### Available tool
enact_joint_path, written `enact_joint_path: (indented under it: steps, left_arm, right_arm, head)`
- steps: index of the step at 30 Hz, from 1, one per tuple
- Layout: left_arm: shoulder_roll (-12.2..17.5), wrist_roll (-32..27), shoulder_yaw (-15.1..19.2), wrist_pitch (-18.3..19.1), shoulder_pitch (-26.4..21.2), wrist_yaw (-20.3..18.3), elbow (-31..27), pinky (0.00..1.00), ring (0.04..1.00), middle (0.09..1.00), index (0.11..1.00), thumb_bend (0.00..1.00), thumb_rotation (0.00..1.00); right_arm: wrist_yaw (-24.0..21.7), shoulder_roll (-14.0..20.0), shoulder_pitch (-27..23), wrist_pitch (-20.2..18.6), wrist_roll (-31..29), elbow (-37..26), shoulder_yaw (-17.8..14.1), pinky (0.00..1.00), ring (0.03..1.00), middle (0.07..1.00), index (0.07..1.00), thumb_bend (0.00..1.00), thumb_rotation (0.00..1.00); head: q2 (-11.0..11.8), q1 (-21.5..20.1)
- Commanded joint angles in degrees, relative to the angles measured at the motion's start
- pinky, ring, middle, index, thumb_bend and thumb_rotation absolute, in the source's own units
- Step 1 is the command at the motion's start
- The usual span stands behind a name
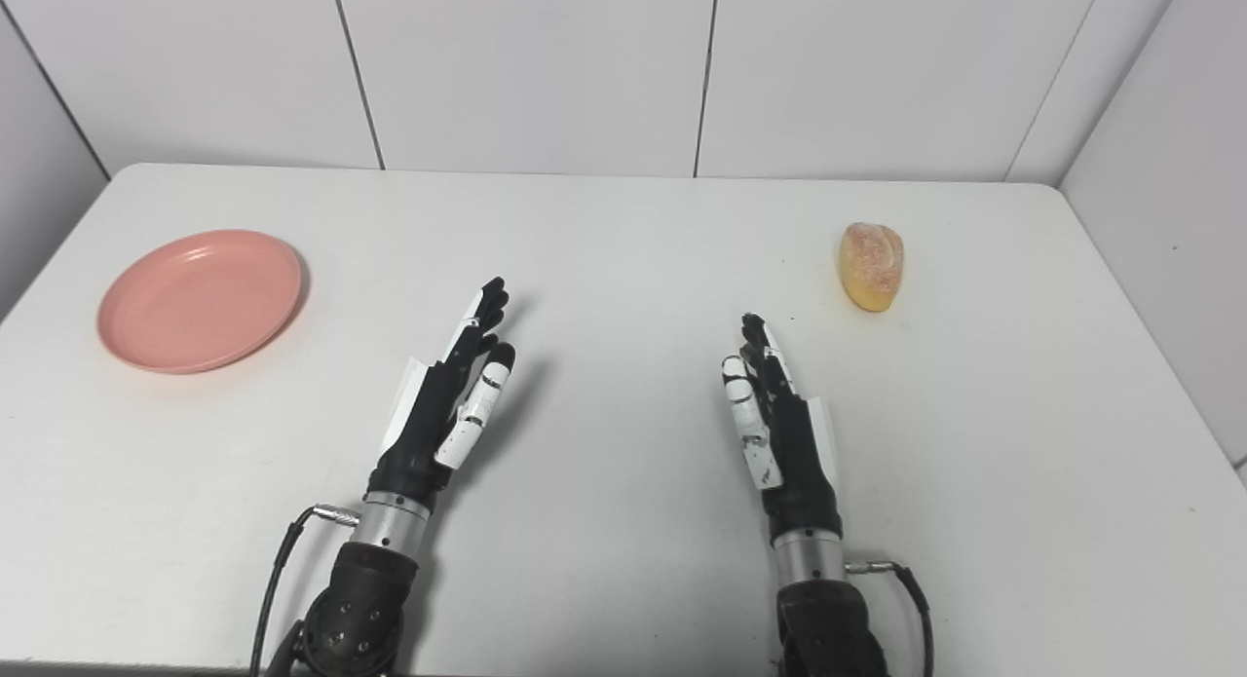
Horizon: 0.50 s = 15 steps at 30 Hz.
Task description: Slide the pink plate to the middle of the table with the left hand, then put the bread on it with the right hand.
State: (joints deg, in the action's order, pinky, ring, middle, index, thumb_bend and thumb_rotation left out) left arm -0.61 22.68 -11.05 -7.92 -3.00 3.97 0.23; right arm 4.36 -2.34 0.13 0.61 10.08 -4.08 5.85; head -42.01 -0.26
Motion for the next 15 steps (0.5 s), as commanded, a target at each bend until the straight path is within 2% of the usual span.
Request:
enact_joint_path:
  steps: [1,15]
  left_arm:
    - [-0.15,0.21,0.08,-1.22,-1.11,0.86,-0.64,0.92,0.960,0.964,0.944,0.35,1.00]
    - [0.14,0.10,-0.02,-1.81,-1.30,0.75,-0.18,0.92,0.962,0.967,0.947,0.36,1.00]
  right_arm:
    - [0.26,-0.11,-1.13,2.95,0.33,-0.61,0.07,0.91,0.937,0.946,0.929,0.26,1.00]
    - [0.15,0.14,-1.06,3.06,0.51,-0.63,0.21,0.90,0.938,0.949,0.932,0.24,1.00]
  head:
    - [-0.04,0.01]
    - [-0.04,-0.01]
